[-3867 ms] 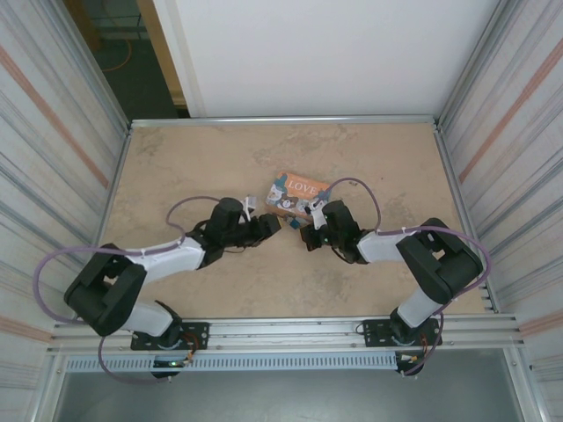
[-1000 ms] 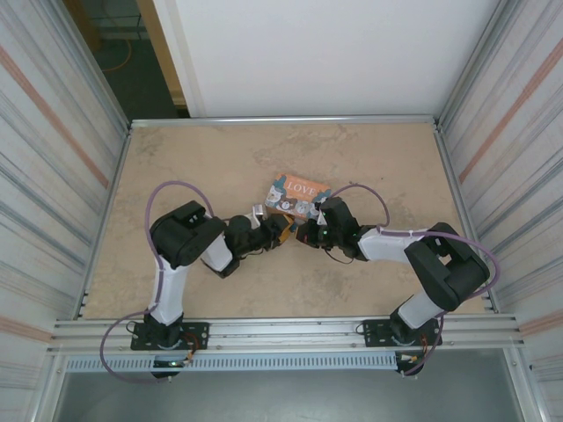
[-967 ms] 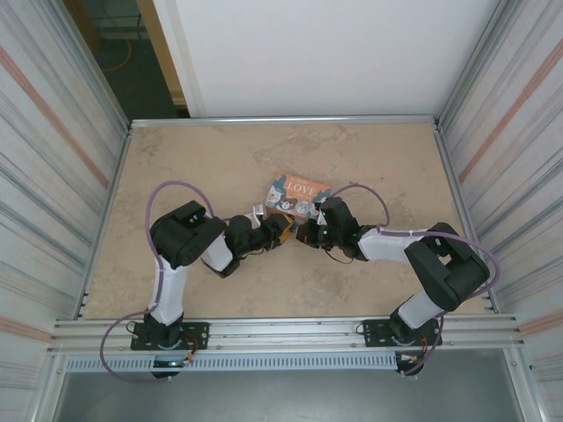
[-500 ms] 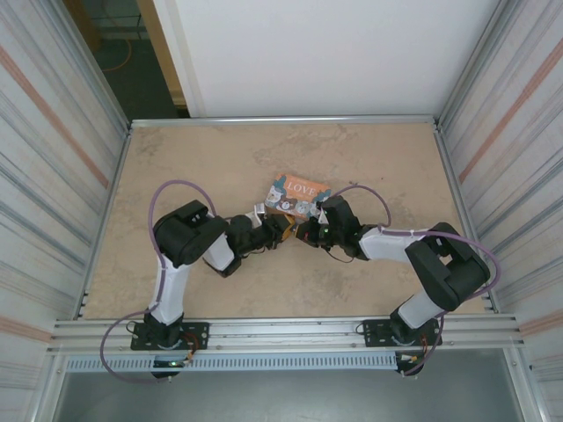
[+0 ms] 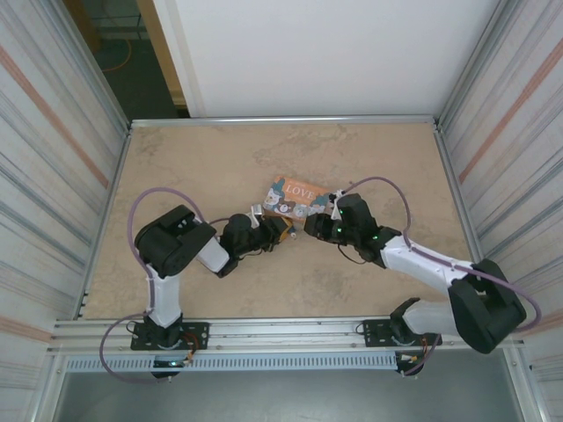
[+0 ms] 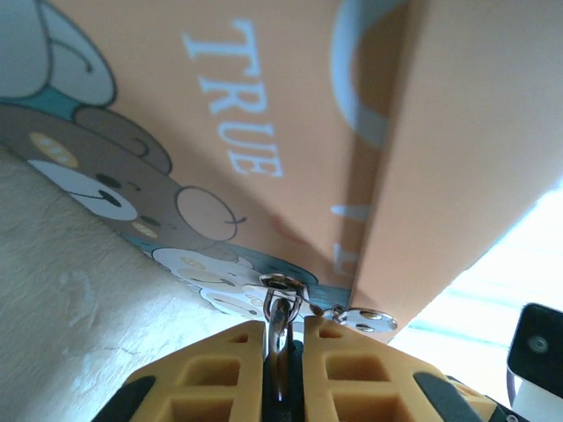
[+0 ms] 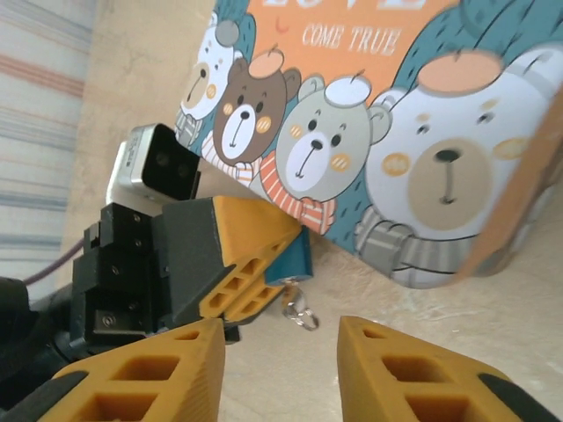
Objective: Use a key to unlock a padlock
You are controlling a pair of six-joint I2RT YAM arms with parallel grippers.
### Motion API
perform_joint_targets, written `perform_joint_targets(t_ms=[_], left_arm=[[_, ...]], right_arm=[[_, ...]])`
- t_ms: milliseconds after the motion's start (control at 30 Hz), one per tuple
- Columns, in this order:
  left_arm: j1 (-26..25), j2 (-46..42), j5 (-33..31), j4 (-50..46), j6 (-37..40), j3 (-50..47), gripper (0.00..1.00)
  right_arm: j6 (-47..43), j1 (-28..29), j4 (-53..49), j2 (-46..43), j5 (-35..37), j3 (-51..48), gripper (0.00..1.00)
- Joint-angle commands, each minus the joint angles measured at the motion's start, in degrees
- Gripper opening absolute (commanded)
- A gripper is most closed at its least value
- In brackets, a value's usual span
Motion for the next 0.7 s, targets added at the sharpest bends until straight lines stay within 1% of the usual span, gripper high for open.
perform_joint_targets(t_ms=[0,167,267,367,467,567,667], left_arm=[[-0.95,-3.67,-1.20,-3.86,0.12,0.11,0.00],[-2.33,-7.24,-1.25,-11.56,-0.34,1.91,0.00],[-2.79,-9.85,-1.69,-16.27,0.28,2.54,0.00],[-3.12,-12.87,-2.06,-21.94,1.26,3.30,0.00],[-3.34,-15.76,-1.59,-29.25,2.36,5.01,0.00],[-3.34,-17.42,0.16,-38.98,3.94,8.76,0.00],[-3.42,-17.75,1.45,-44.95,4.22,12.01,0.00]], right_arm=[[-6.54,-0.44,-4.15,-4.95,4.35,-1.12,0.45],[-11.22,-1.64,-1.46,-11.83,4.59,-3.17,0.59],[-15.83,-1.65,-0.95,-14.93,3.56,-3.17,0.67],[-21.01,-1.66,-1.29,-17.45,4.09,-3.09,0.78],[-28.17,-1.65,-0.20,-20.90,5.74,-4.22,0.88],[-37.45,-1.68,1.04,-24.52,5.06,-5.66,0.91],[-48.69,-1.05,0.37,-27.64,2.84,-6.93,0.94]])
